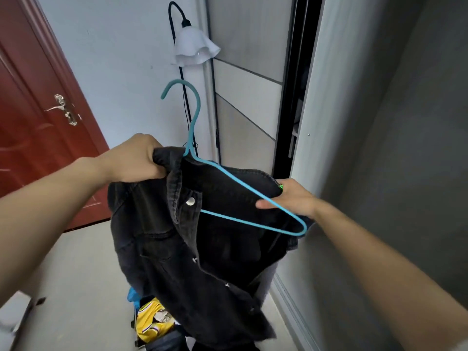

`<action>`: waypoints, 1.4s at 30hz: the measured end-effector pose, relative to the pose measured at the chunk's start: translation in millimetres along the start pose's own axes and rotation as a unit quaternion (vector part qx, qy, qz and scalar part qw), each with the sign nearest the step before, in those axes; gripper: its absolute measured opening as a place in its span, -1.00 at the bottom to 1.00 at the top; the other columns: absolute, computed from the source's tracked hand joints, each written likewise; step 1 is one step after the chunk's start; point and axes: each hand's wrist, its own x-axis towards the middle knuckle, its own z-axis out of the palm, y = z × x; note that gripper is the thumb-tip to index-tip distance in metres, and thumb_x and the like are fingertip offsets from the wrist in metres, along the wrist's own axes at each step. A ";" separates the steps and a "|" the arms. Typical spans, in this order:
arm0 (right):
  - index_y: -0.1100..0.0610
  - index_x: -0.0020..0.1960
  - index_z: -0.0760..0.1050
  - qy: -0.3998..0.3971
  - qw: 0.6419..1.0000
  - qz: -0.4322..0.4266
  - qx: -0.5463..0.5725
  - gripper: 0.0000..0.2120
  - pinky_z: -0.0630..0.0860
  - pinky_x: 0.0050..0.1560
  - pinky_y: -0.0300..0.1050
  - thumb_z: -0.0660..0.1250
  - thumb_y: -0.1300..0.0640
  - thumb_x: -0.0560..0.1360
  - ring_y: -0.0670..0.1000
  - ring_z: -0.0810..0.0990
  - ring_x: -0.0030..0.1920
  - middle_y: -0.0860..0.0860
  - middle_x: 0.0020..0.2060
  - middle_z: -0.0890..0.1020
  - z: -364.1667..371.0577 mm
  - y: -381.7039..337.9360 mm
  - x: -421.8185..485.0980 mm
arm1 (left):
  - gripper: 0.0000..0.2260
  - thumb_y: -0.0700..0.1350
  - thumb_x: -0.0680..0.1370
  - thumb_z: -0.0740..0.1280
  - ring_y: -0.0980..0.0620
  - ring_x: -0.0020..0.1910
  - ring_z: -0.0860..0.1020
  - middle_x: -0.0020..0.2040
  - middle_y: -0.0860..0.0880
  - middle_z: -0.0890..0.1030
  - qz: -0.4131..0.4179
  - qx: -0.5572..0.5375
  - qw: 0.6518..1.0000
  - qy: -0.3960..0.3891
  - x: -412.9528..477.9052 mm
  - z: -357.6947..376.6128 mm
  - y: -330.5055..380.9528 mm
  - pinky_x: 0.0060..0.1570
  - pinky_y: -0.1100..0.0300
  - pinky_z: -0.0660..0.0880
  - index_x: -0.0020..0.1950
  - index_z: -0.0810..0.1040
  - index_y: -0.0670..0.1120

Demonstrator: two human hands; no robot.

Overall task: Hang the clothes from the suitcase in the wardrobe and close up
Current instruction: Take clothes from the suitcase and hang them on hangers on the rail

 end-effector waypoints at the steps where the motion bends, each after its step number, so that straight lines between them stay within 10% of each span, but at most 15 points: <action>1: 0.05 -0.14 0.60 0.003 0.992 0.000 -0.129 -0.78 0.51 -0.25 -0.28 0.60 0.14 0.31 -0.11 0.65 -0.20 -0.07 -0.23 0.69 -3.9 -0.1 4.3 | -0.70 -0.27 0.32 0.42 0.07 -0.52 0.25 -0.55 0.02 0.28 0.003 0.003 1.000 -0.004 -0.5 -0.2 -2.9 -0.42 0.14 0.23 -0.45 0.30 -0.24; 4: 0.10 -0.10 0.46 0.099 0.909 0.007 -0.405 -0.89 0.43 -0.25 -0.08 0.39 0.19 0.42 0.17 0.60 -0.10 0.10 -0.14 0.62 -6.0 5.9 11.7 | -0.72 -0.13 0.28 0.38 0.05 -0.53 0.28 -0.57 0.05 0.29 0.019 0.027 0.999 -0.014 -3.6 3.8 -2.4 -0.45 0.14 0.26 -0.48 0.29 -0.14; 8: 0.08 -0.15 0.51 0.236 0.938 0.095 -0.236 -0.92 0.47 -0.13 -0.07 0.27 0.22 0.48 0.18 0.55 -0.12 0.12 -0.18 0.56 -3.7 15.0 13.1 | -0.81 -0.12 0.37 0.38 -0.09 -0.37 0.50 -0.48 0.00 0.49 0.018 0.135 0.990 0.030 -3.0 11.4 1.0 -0.38 0.17 0.35 -0.41 0.44 -0.08; 12: 0.17 -0.20 0.56 0.233 0.963 0.122 -0.063 -0.82 0.41 -0.16 -0.16 0.30 0.13 0.53 0.15 0.59 -0.10 0.11 -0.25 0.58 -10.1 -4.4 12.3 | -0.96 -0.08 0.42 0.33 -0.17 -0.17 0.54 -0.27 -0.04 0.53 -0.032 0.205 0.975 0.074 -2.2 22.5 -1.7 -0.24 0.16 0.33 -0.20 0.58 0.00; 22: 0.21 -0.13 0.41 0.234 0.952 0.082 -0.182 -0.78 0.39 -0.13 -0.12 0.21 0.04 0.55 0.19 0.52 -0.07 0.11 -0.13 0.54 11.8 -80.5 21.8 | -0.88 -0.17 0.42 0.30 -0.18 -0.26 0.50 -0.35 -0.05 0.51 -0.109 0.025 0.992 0.065 -4.6 72.1 11.1 -0.30 0.15 0.35 -0.34 0.47 -0.08; 32: 0.12 0.14 0.50 0.286 0.816 0.020 -0.501 -0.56 0.35 -0.15 -0.03 0.12 -0.22 0.62 0.22 0.59 0.07 0.14 0.06 0.63 -53.9 -77.1 1.5 | -0.87 -0.17 0.38 0.31 -0.13 -0.32 0.51 -0.37 -0.07 0.52 -0.061 0.011 0.997 0.038 -8.2 72.4 25.4 -0.34 0.16 0.38 -0.37 0.44 -0.12; 42: 0.14 0.10 0.50 0.264 0.776 0.038 -0.572 -0.47 0.43 -0.12 -0.02 0.04 -0.29 0.60 0.24 0.61 0.02 0.17 0.01 0.65 -83.5 -57.8 -32.7 | -0.75 -0.27 0.35 0.31 -0.02 -0.46 0.38 -0.47 -0.13 0.42 0.000 -0.026 0.998 -0.055 -1.0 68.9 50.4 -0.43 0.19 0.26 -0.48 0.31 -0.14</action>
